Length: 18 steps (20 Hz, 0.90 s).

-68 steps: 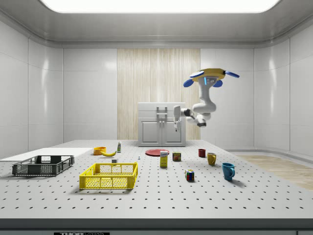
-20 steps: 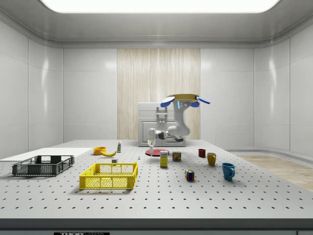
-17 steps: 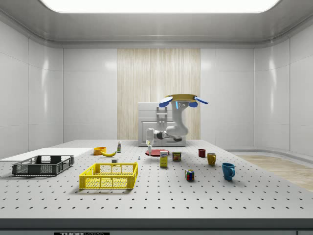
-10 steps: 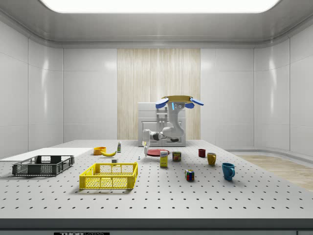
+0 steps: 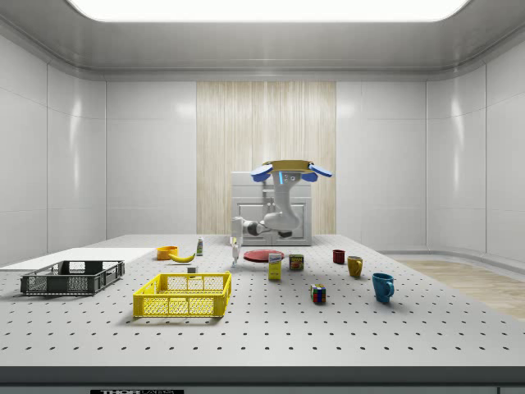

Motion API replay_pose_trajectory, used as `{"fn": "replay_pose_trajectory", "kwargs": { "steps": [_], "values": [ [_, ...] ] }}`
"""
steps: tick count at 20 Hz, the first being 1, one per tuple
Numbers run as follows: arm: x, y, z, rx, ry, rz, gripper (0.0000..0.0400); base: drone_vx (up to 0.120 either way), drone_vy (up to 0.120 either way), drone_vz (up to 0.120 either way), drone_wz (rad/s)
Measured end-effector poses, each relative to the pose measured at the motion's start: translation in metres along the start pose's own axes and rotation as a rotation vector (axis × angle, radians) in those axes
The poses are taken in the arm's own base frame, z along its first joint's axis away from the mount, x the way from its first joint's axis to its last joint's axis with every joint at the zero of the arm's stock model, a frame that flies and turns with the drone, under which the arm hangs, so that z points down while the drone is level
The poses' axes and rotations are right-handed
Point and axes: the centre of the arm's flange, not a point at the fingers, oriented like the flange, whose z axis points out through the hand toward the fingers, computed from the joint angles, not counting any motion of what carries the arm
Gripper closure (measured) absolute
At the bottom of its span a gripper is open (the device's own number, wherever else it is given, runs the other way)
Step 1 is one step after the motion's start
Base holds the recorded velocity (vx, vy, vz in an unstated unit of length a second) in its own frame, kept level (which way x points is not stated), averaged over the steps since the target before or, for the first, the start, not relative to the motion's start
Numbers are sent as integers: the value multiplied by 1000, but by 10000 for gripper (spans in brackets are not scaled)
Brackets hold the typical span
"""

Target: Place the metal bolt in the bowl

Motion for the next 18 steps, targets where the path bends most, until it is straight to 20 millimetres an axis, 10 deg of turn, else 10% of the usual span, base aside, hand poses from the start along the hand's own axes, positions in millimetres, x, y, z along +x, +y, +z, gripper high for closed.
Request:
{"fn": "replay_pose_trajectory", "kwargs": {
  "steps": [18],
  "values": [
    [0, 0, 3, 0, 0, 0, 0, 20, 0, 0, 0]
  ]
}}
